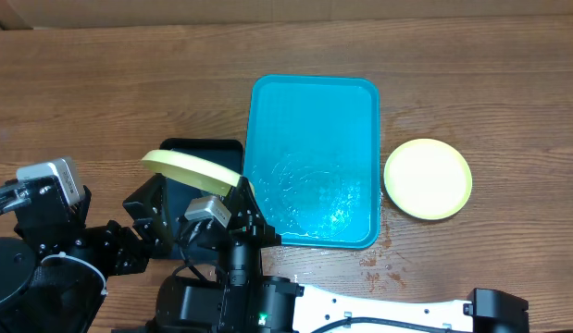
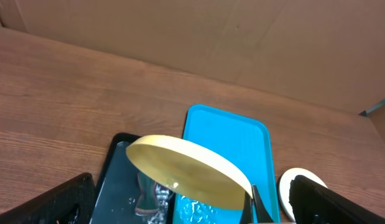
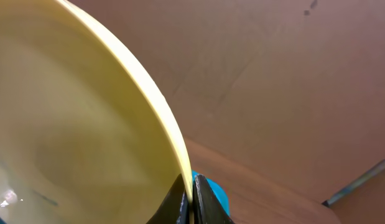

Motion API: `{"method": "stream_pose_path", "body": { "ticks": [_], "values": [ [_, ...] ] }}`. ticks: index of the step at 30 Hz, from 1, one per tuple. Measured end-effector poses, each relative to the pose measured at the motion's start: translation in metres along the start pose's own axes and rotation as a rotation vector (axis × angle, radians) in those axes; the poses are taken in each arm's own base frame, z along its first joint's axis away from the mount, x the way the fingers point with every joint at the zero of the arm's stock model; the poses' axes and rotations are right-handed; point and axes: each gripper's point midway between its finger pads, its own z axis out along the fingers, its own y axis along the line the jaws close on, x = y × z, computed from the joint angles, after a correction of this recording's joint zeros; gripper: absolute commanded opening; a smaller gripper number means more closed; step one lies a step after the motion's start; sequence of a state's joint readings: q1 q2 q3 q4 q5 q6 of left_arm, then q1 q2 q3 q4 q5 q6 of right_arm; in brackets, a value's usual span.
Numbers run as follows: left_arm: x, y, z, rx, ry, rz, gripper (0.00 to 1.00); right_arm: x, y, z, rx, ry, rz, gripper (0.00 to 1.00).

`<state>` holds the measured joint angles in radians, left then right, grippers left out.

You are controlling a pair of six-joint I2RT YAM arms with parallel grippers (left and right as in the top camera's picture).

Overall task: Clean dirty plates on tray and stack at the side
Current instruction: 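Lift the yellow plate off the teal tray with the right gripper, then carry the yellow plate right and stack it on the plate pile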

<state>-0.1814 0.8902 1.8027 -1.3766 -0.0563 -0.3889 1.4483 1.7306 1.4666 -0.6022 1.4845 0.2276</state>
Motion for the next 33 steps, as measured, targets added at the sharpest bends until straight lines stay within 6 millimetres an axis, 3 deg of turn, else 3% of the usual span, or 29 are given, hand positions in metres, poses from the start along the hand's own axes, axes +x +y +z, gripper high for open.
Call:
{"method": "stream_pose_path", "body": {
  "ticks": [12, 17, 23, 26, 30, 33],
  "values": [
    [-0.005, -0.002, 0.0, 0.008, -0.02, -0.001, 1.0, 0.0, -0.002, 0.002, 0.012, 0.001, 0.006, 0.04],
    [-0.007, -0.003, 0.0, 0.011, -0.027, -0.002, 1.0, 0.023, 0.008, 0.035, -0.087, 0.12, 0.054, 0.04],
    [0.001, 0.001, 0.0, -0.003, 0.006, 0.0, 1.0, 0.104, 0.002, 0.136, -0.28, 0.581, 0.425, 0.04],
    [0.003, 0.001, 0.0, -0.005, 0.011, 0.001, 1.0, 0.131, -0.012, 0.17, -0.392, 0.77, 0.647, 0.04],
    [0.003, 0.001, 0.0, -0.006, 0.014, 0.001, 1.0, 0.171, -0.055, 0.183, -0.438, 1.007, 0.839, 0.04],
    [0.003, 0.001, 0.0, -0.006, 0.014, 0.001, 1.0, 0.22, -0.11, 0.174, -0.319, 1.216, 0.927, 0.04]
  ]
}}
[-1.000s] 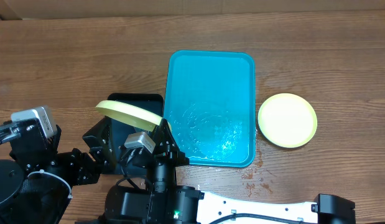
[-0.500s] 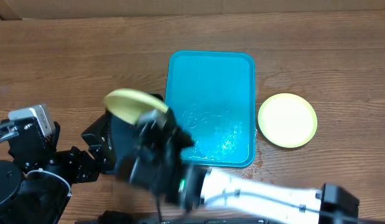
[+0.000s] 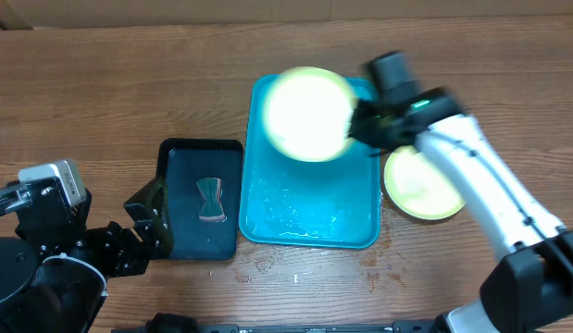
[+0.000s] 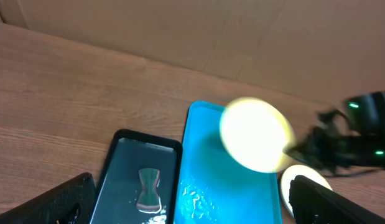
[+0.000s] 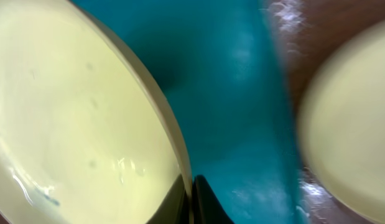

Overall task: Clean dirty plates on tray and stack at the side
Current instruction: 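Carry the yellow plate right and stack it on the plate pile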

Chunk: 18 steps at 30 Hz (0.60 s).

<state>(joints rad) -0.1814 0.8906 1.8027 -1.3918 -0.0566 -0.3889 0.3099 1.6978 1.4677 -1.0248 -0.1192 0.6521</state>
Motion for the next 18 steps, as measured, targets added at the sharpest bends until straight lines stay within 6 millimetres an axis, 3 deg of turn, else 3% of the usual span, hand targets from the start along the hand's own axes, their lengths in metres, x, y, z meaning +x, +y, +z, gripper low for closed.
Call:
{"method": "stream_pose_path", "body": {
  "ticks": [3, 6, 10, 14, 18],
  "values": [
    [0.0, 0.0, 0.0, 0.0, 0.0, 0.0, 1.0, -0.01, -0.084, -0.012, 0.178, 0.059, 0.189, 0.04],
    [0.0, 0.0, 0.0, 0.0, 0.0, 0.0, 1.0, -0.016, -0.134, -0.018, 0.263, 0.06, 0.291, 0.04],
    [0.0, 0.0, 0.0, 0.0, 0.0, 0.0, 1.0, -0.003, -0.191, -0.013, 0.334, 0.114, 0.409, 0.04],
    [0.0, 0.0, 0.0, 0.0, 0.0, 0.0, 1.0, 0.024, -0.222, 0.004, 0.356, 0.188, 0.46, 0.05],
    [0.0, 0.0, 0.0, 0.0, 0.0, 0.0, 1.0, 0.04, -0.229, 0.019, 0.348, 0.221, 0.466, 0.27]
  ]
}}
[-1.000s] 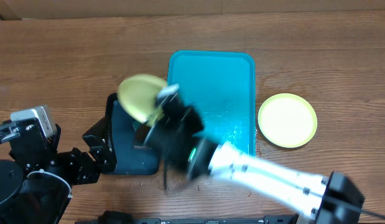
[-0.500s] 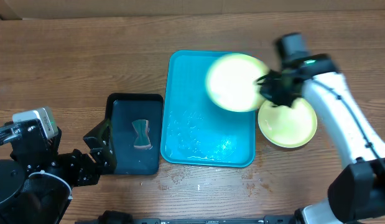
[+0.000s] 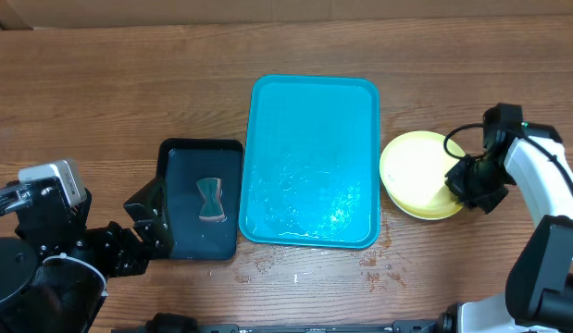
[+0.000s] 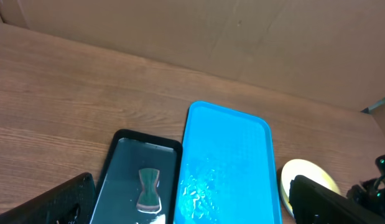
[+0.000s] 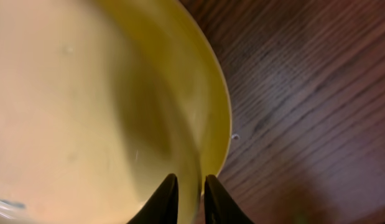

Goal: Clean dirty plates on tray and stack at the side

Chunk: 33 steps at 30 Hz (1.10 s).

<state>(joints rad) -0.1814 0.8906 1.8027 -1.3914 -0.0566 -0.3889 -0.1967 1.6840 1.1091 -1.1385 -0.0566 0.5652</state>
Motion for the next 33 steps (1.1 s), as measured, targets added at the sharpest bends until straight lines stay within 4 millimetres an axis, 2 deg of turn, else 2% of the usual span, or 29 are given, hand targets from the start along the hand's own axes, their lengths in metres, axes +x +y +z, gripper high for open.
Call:
{"method": "stream_pose_path", "body": {
  "ticks": [3, 5, 8, 10, 12, 14, 16, 19, 22, 24, 26, 29, 33],
  "values": [
    [0.0, 0.0, 0.0, 0.0, 0.0, 0.0, 1.0, 0.008, 0.004, -0.001, -0.029, 0.036, -0.014, 0.36],
    [0.0, 0.0, 0.0, 0.0, 0.0, 0.0, 1.0, 0.017, 0.006, -0.009, -0.058, 0.052, -0.034, 0.39],
    [0.0, 0.0, 0.0, 0.0, 0.0, 0.0, 1.0, 0.03, 0.015, -0.038, -0.136, 0.021, -0.094, 0.43],
    [0.0, 0.0, 0.0, 0.0, 0.001, 0.0, 1.0, 0.041, 0.034, -0.071, -0.249, -0.053, -0.194, 0.51],
    [0.0, 0.0, 0.0, 0.0, 0.001, 0.0, 1.0, 0.061, 0.053, -0.107, -0.371, -0.129, -0.338, 1.0],
    [0.0, 0.0, 0.0, 0.0, 0.001, 0.0, 1.0, 0.091, 0.071, -0.145, -0.502, -0.197, -0.483, 1.0],
    [0.0, 0.0, 0.0, 0.0, 0.001, 0.0, 1.0, 0.13, 0.078, -0.179, -0.632, -0.255, -0.632, 1.0],
    [0.0, 0.0, 0.0, 0.0, 0.001, 0.0, 1.0, 0.173, 0.072, -0.208, -0.754, -0.296, -0.766, 0.99],
    [0.0, 0.0, 0.0, 0.0, 0.001, 0.0, 1.0, 0.197, 0.062, -0.224, -0.823, -0.331, -0.839, 1.0],
    [0.0, 0.0, 0.0, 0.0, 0.001, 0.0, 1.0, 0.201, 0.055, -0.228, -0.832, -0.358, -0.856, 1.0],
    [0.0, 0.0, 0.0, 0.0, 0.001, 0.0, 1.0, 0.197, 0.048, -0.228, -0.804, -0.403, -0.847, 1.0],
    [0.0, 0.0, 0.0, 0.0, 0.001, 0.0, 1.0, 0.182, 0.045, -0.232, -0.759, -0.507, -0.829, 1.0],
    [0.0, 0.0, 0.0, 0.0, 0.0, 0.0, 1.0, 0.152, 0.061, -0.256, -0.759, -0.775, -0.878, 1.0]
  ]
}}
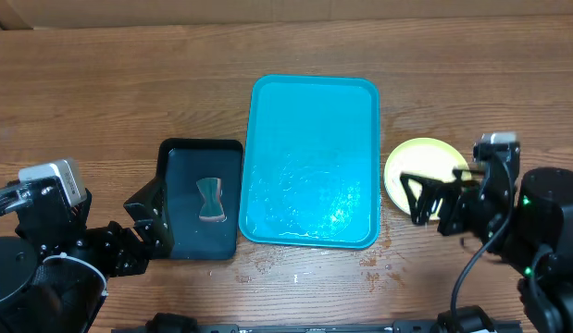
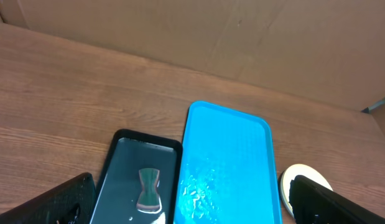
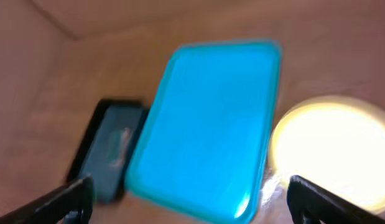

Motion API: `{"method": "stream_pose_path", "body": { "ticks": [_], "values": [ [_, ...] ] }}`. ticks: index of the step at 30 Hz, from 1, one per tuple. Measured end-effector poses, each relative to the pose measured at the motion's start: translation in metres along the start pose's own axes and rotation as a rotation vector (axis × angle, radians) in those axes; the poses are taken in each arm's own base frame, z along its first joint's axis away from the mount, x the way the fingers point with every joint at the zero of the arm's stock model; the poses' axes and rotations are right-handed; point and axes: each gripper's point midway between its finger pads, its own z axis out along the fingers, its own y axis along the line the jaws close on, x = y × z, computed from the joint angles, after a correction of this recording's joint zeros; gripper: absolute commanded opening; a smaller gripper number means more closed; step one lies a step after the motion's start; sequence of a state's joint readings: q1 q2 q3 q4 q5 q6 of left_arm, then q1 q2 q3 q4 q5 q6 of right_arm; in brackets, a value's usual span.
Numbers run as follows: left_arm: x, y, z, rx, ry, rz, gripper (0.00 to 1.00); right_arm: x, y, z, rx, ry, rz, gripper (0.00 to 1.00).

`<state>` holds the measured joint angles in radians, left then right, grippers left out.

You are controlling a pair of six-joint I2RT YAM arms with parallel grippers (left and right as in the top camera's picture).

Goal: Clean dirty plates on tray and stack at the side

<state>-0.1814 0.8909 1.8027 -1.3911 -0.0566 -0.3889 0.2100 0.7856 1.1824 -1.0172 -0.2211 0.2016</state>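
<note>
The teal tray (image 1: 314, 120) lies mid-table, wet and with no plate on it; it also shows as the tray (image 2: 228, 155) and, blurred, the tray (image 3: 211, 118). The yellow plates (image 1: 422, 163) sit stacked to its right, also seen as the plates (image 2: 299, 175) and the plates (image 3: 332, 146). My right gripper (image 1: 432, 211) stands open at the stack's near edge, holding nothing. My left gripper (image 1: 149, 220) is open at the near left, beside the black bin.
A black bin (image 1: 203, 199) of water with a sponge (image 1: 209, 198) in it stands against the tray's left side. Water drops mark the wood (image 1: 379, 264) near the tray's front right corner. A cardboard wall (image 2: 242, 37) backs the table.
My right gripper was at the right rim of the top yellow plate, fingers astride it. Now it is drawn back toward the near edge, wide open, and the plate lies on the stack.
My right gripper held a yellow plate tilted over the black bin. Then it held the plate above the tray's far end. Then the plate lay on the other plate at the right, fingers still at its rim. Now it is let go. The left arm stayed still.
</note>
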Motion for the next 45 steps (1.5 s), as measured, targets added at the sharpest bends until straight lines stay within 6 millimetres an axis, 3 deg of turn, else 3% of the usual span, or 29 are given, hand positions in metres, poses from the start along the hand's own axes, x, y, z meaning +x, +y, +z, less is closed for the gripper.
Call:
{"method": "stream_pose_path", "body": {
  "ticks": [2, 4, 11, 17, 27, 31, 45],
  "values": [
    [0.0, 0.0, 0.0, 0.0, 0.0, 0.0, 1.0, -0.009, -0.006, 0.006, 0.015, -0.093, -0.078, 1.0],
    [0.0, 0.0, 0.0, 0.0, 0.001, 0.0, 1.0, -0.001, -0.016, 0.01, 0.037, -0.145, -0.122, 1.0],
    [0.0, 0.0, 0.0, 0.0, 0.001, 0.0, 1.0, 0.07, -0.066, 0.025, 0.126, -0.226, -0.111, 1.0],
    [0.0, 0.0, 0.0, 0.0, 0.001, 0.0, 1.0, 0.098, -0.089, 0.035, 0.155, -0.333, -0.107, 1.0],
    [0.0, 0.0, 0.0, 0.0, 0.001, 0.0, 1.0, 0.103, -0.098, 0.065, 0.094, -0.503, -0.166, 1.0],
    [0.0, 0.0, 0.0, 0.0, 0.001, 0.0, 0.99, 0.093, -0.096, 0.065, 0.073, -0.6, -0.202, 1.0],
    [0.0, 0.0, 0.0, 0.0, 0.001, 0.0, 1.0, 0.095, -0.098, 0.066, 0.08, -0.591, -0.197, 1.0]
  ]
}}
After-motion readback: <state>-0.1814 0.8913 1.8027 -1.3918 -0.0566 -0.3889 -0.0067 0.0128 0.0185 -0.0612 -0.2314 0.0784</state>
